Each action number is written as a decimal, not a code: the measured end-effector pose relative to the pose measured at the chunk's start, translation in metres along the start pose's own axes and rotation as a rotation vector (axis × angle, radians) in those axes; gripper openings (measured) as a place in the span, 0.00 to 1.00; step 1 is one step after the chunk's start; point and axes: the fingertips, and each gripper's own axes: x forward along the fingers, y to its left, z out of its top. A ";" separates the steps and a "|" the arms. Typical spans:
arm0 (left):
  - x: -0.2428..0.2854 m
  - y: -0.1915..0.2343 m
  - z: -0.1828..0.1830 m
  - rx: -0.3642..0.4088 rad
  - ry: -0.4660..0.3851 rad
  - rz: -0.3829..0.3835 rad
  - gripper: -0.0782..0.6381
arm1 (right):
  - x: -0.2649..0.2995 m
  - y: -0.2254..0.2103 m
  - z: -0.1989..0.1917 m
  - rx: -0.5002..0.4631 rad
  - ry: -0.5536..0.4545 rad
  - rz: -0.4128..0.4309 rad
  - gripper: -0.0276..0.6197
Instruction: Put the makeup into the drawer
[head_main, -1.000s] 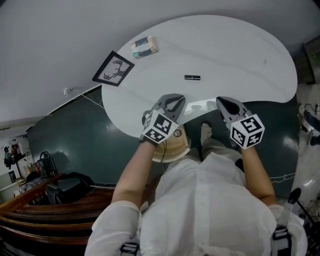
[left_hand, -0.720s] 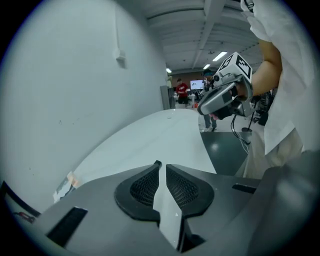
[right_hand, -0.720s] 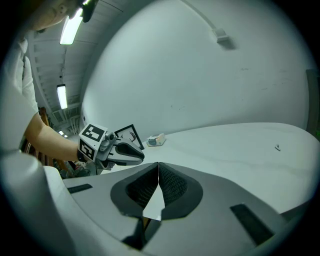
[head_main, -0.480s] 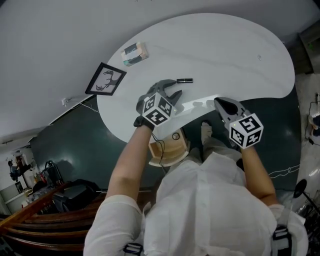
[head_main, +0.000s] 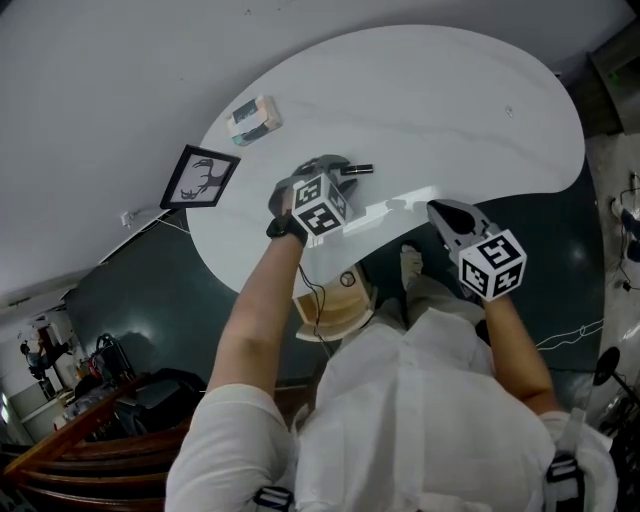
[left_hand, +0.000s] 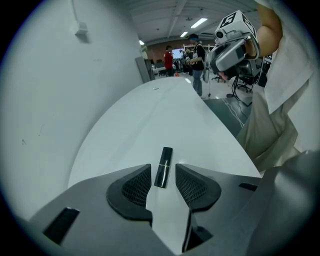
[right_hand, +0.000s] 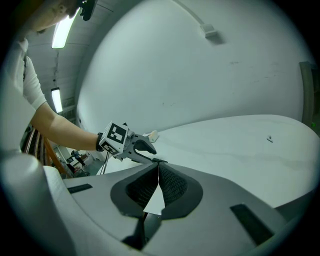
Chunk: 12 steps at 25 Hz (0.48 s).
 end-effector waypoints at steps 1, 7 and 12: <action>0.004 0.001 0.000 0.008 0.010 -0.008 0.33 | 0.000 -0.002 0.000 0.002 0.001 -0.002 0.06; 0.024 -0.005 0.000 0.066 0.084 -0.069 0.33 | -0.006 -0.015 -0.001 0.016 0.007 -0.010 0.06; 0.037 -0.004 -0.001 0.123 0.147 -0.065 0.28 | -0.006 -0.024 0.000 0.018 0.007 -0.004 0.06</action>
